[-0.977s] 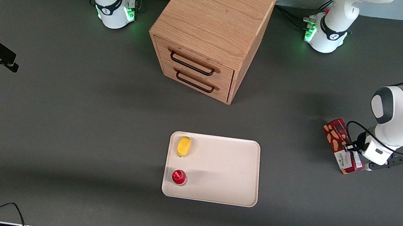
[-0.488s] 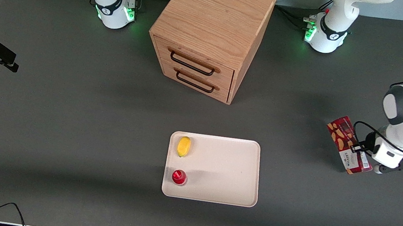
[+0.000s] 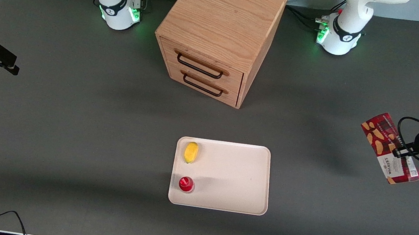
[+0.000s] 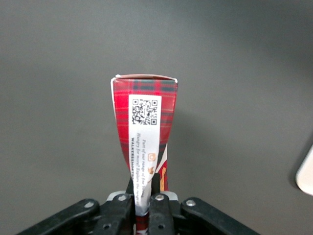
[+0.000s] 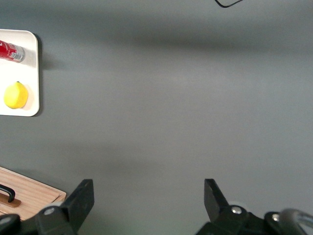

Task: Place red cookie box on tray
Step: 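Close the left gripper on the box end and lift it, then carry the held cookie box with the left gripper over the white tray, then lower the box onto the tray and open the left gripper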

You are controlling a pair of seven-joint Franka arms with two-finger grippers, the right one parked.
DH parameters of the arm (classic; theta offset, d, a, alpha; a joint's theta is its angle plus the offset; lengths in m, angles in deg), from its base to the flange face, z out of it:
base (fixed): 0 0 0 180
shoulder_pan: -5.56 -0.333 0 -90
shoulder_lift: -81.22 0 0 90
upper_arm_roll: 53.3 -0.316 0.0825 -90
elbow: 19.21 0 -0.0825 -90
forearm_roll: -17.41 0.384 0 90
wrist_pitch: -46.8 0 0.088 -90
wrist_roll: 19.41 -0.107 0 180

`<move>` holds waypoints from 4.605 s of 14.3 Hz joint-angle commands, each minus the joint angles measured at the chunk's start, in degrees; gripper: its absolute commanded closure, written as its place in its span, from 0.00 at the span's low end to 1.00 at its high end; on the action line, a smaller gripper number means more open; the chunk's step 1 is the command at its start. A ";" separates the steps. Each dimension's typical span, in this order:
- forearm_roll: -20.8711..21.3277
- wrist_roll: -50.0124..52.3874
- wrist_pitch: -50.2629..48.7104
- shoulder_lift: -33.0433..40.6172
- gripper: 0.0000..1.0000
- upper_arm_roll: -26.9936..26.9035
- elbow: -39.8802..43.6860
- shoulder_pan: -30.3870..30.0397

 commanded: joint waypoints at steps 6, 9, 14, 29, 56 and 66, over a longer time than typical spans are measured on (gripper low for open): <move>0.18 7.21 -11.57 -0.59 1.00 0.02 11.93 4.14; 0.18 14.41 -10.78 -1.11 1.00 1.51 11.93 6.79; 0.00 27.85 -6.05 -3.49 1.00 9.77 12.90 6.88; 6.32 56.07 8.11 -16.66 1.00 20.86 19.04 10.74; 17.93 58.99 22.09 -35.83 1.00 21.29 22.92 15.49; 15.82 58.90 22.62 -37.06 0.87 22.44 23.71 15.41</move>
